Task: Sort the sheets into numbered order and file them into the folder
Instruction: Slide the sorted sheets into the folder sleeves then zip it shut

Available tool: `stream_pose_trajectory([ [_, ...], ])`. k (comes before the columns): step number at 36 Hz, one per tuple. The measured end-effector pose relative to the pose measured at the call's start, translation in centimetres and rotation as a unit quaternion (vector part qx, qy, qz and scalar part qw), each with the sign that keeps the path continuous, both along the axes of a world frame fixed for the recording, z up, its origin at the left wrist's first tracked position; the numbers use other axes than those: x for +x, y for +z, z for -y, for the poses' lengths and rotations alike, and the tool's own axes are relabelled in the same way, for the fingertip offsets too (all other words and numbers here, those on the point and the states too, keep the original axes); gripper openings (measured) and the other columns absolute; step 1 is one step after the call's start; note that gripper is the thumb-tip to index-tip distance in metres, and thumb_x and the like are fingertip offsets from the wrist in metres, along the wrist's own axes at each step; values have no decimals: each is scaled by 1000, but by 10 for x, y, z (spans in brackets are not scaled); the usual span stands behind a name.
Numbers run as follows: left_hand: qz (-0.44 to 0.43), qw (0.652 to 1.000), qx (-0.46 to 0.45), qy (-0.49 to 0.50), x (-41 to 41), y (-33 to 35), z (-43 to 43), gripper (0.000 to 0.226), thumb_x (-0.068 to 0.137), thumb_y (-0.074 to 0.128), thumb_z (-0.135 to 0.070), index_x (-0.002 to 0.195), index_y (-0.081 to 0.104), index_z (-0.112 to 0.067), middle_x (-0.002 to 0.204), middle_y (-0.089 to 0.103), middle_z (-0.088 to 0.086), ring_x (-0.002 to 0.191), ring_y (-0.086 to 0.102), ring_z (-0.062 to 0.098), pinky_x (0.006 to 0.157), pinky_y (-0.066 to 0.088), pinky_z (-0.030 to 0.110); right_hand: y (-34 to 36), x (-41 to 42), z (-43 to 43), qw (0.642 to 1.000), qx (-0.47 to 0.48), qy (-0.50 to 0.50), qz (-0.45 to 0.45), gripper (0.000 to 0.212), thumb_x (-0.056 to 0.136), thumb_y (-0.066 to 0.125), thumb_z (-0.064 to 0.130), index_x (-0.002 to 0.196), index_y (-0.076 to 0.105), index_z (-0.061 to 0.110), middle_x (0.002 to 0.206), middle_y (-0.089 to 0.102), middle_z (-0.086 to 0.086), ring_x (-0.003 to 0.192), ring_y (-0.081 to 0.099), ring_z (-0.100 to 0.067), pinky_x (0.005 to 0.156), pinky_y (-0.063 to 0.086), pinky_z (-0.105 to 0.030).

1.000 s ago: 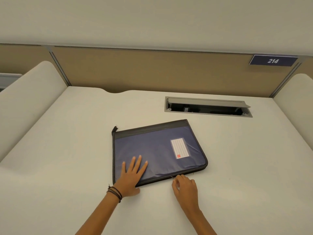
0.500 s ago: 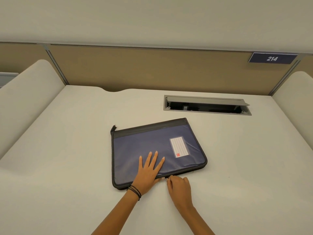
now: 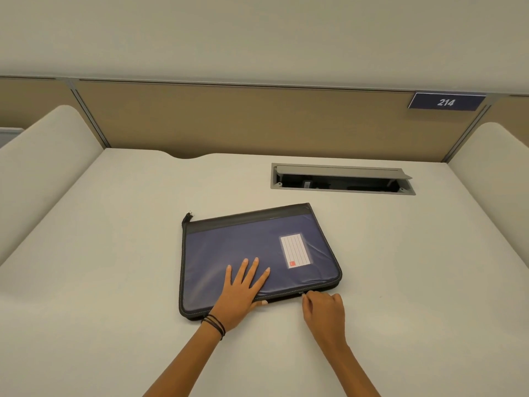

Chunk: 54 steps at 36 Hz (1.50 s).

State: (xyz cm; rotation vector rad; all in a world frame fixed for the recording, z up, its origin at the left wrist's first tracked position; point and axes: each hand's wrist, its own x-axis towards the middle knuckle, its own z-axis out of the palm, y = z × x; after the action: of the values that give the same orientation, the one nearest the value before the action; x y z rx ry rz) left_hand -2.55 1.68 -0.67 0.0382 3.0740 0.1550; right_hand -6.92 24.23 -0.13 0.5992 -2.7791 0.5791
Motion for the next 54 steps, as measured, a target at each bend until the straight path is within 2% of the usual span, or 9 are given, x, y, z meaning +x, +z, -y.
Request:
stream_pose_trajectory([
  [6,18,998,-48,-49,11,5,19,68,96,-1,-58,153,4,-22,160,-6,7,146,0,33,110,0,52,-5,0,-18,999,5,-31,-27,16,69,81,15,61,67,14,49,56,5,40,46,-7,54,34,-20],
  [9,15,997,-59,-53,17,6,29,66,96,-2,-56,153,6,-23,160,-7,6,146,-10,29,110,2,53,-6,4,-26,997,-6,-44,-69,38,89,46,29,60,66,15,48,53,6,42,34,-6,54,31,-22],
  [17,3,993,-86,-76,37,5,65,70,87,26,-48,152,15,-26,160,4,2,147,-3,26,111,15,57,-11,8,-40,994,5,-26,-104,36,87,40,26,63,66,15,61,57,4,55,51,-14,66,27,-23],
  [24,36,997,-69,-22,54,10,97,58,99,5,-52,152,13,-30,160,6,-5,148,0,17,110,12,55,-12,12,-24,994,-58,84,-38,52,99,29,37,72,68,16,105,67,-3,98,52,-8,85,33,-18],
  [29,-6,999,-30,44,58,12,118,89,77,74,-33,150,24,-30,154,31,2,141,25,23,99,31,65,-9,27,0,984,-49,171,-11,56,102,23,38,79,69,15,105,67,-2,96,56,-10,86,37,-16],
  [35,53,994,-17,99,47,17,124,122,37,97,-30,140,34,-16,130,58,18,108,61,44,68,49,66,-12,46,22,976,-40,216,1,52,102,22,36,80,66,18,99,65,3,88,52,-5,79,38,-12],
  [39,13,999,-46,3,42,16,90,142,41,88,-57,153,9,-17,137,52,15,119,56,37,79,49,57,-15,52,27,975,-30,219,-10,57,102,18,39,79,66,20,95,62,7,86,49,-3,76,38,-12],
  [44,-22,988,-90,-125,44,0,43,91,82,41,-64,153,5,-19,160,-6,8,147,-8,29,108,24,61,-12,52,28,975,-5,224,-16,57,102,19,39,77,67,23,87,61,9,80,47,-2,73,37,-13],
  [54,-56,980,-105,-159,46,-7,23,83,88,47,-60,153,6,-27,160,-5,6,146,-2,31,113,10,62,-14,35,21,974,17,208,-86,58,102,20,35,73,68,21,81,63,7,71,54,-7,77,33,-19],
])
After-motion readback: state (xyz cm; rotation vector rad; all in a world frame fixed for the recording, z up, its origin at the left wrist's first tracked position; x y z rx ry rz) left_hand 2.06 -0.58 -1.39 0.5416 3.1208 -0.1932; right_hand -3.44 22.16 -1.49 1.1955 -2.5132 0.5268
